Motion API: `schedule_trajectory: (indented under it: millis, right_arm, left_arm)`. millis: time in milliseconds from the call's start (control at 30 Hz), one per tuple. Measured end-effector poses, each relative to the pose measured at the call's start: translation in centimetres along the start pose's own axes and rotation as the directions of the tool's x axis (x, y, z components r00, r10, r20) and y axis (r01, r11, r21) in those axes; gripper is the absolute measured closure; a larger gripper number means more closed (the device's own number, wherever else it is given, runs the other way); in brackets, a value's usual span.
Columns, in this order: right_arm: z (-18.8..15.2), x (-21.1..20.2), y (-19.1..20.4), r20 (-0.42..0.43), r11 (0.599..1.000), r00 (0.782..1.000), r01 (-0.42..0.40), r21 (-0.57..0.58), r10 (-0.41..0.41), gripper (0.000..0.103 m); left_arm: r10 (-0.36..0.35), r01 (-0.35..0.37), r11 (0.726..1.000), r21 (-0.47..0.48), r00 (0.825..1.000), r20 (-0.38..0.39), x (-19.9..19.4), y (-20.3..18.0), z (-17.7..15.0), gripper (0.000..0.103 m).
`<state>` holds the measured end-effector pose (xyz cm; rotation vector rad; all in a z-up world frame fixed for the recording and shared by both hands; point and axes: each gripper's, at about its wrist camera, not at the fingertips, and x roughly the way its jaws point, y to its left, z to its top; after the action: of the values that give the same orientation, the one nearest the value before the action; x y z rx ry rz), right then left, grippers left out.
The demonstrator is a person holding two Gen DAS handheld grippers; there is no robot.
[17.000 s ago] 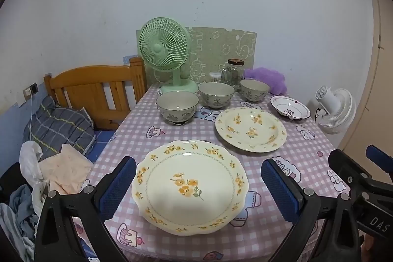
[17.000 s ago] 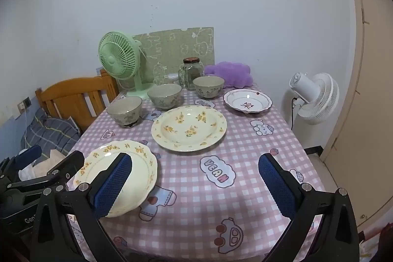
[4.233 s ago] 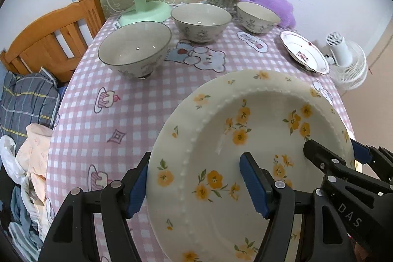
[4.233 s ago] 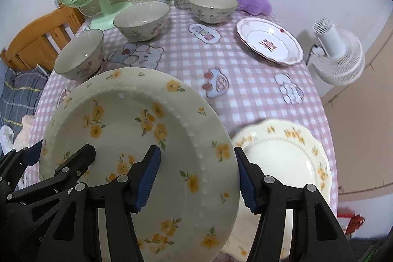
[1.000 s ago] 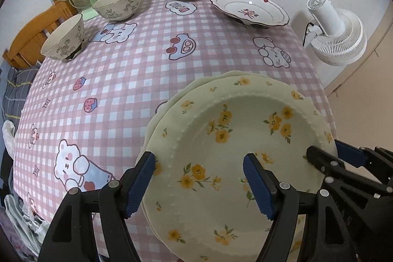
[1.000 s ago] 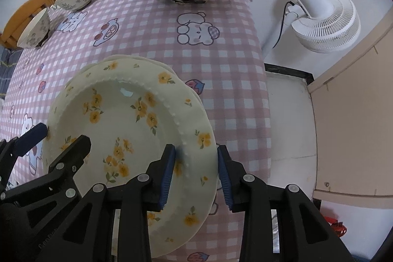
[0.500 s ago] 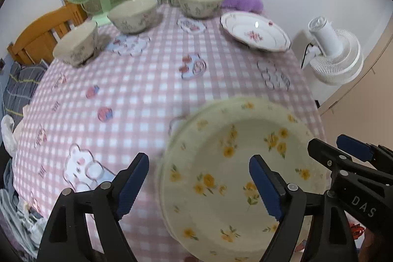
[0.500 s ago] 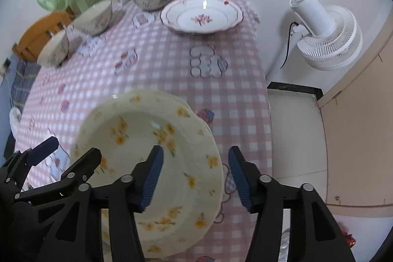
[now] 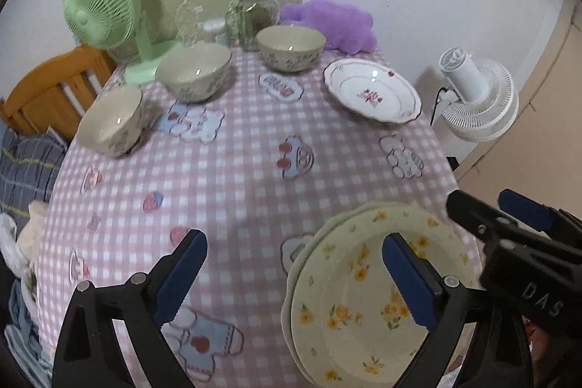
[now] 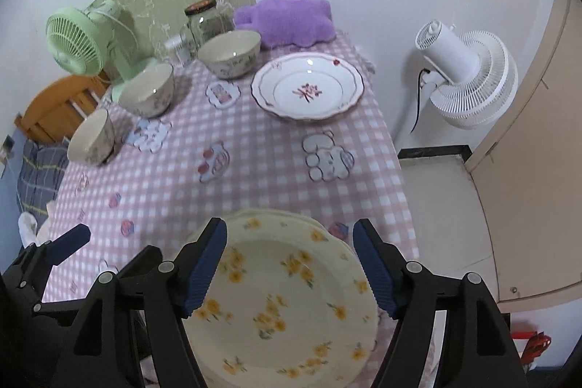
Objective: Organize plates and bowls
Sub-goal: 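Move both tools toward the white plate with red rim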
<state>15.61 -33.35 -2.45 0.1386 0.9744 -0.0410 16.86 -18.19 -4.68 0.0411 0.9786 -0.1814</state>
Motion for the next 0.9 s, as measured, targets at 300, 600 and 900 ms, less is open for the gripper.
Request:
schedule_trajectory:
  millis: [300,600,900]
  right_arm:
    - [4.1,0.3,-0.2,0.065,1.000,0.998,0.006,0.007,-0.006,0.028]
    - [10.2,4.3,-2.6,0.078,1.000,0.997,0.001,-0.031,0.001,0.028]
    - [15.3,10.2,-5.4,0.048,0.999,0.999,-0.011,-0.034,0.013,0.028]
  left_arm:
    - [0.025,-0.028,0.999,0.046,0.997,0.074,0.6,-1.3,5.0,0.005]
    - [0.063,-0.062,0.998,-0.008,0.995,0.083,4.6,-3.4,10.1,0.008]
    - [0.115,-0.111,0.992,-0.066,0.991,0.061,10.6,-5.2,14.3,0.013]
